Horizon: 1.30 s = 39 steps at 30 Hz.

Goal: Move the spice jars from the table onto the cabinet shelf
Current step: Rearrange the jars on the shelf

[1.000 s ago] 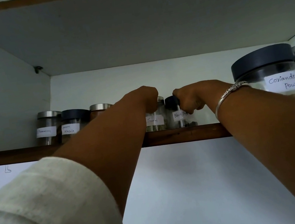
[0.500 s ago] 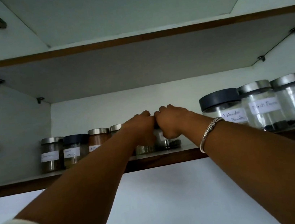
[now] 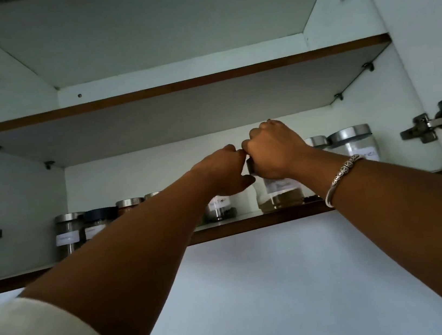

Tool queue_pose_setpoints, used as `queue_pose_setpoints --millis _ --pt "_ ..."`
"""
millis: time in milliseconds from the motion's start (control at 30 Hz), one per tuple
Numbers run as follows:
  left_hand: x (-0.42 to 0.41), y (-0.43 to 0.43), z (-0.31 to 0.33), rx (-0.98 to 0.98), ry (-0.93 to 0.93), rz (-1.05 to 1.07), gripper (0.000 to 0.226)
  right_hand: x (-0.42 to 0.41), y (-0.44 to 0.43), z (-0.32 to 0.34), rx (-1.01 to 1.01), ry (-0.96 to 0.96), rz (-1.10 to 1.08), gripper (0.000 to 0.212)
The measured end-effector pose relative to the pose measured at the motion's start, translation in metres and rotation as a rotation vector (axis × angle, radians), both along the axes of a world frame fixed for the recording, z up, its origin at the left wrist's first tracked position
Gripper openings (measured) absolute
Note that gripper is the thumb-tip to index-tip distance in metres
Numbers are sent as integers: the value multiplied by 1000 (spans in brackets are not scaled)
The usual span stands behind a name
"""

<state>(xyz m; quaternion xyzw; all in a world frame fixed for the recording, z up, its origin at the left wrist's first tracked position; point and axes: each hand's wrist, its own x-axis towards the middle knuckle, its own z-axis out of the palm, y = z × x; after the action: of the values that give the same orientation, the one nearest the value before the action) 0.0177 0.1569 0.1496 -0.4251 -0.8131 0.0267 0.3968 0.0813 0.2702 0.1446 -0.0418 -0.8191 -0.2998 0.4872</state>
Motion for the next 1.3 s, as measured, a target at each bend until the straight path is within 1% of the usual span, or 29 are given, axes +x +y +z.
queue_pose_setpoints --millis 133,267,367,433,533,567,800,1000,1100,1200,1233,1300 --pt "25 28 -5 -16 4 -59 50 25 34 -5 -76 48 -50 36" --pt "40 51 0 36 47 -17 37 41 68 -10 -259 45 -47 35" --pt "43 61 6 93 74 54 29 42 80 -14 -299 22 17 47" --pt "43 65 10 123 85 79 29 40 84 -10 -326 11 35 56" --pt "38 69 15 160 67 85 27 39 85 1 -355 -22 50 38" --pt "35 69 16 175 57 80 26 39 86 3 -367 -34 53 34" --pt "9 77 19 234 -20 110 28 18 90 8 -333 -75 -2 31" --pt "-20 94 15 214 16 171 29 -8 96 9 -331 -107 -1 32" --pt "-34 102 15 187 3 198 31 -21 97 10 -329 -133 -22 29" --pt "-48 107 15 187 -24 202 32 -34 97 12 -304 -143 -51 8" --pt "-53 108 15 191 -30 206 32 -39 97 12 -300 -139 -66 11" --pt "-64 110 16 198 -40 213 32 -52 96 14 -301 -146 -101 25"
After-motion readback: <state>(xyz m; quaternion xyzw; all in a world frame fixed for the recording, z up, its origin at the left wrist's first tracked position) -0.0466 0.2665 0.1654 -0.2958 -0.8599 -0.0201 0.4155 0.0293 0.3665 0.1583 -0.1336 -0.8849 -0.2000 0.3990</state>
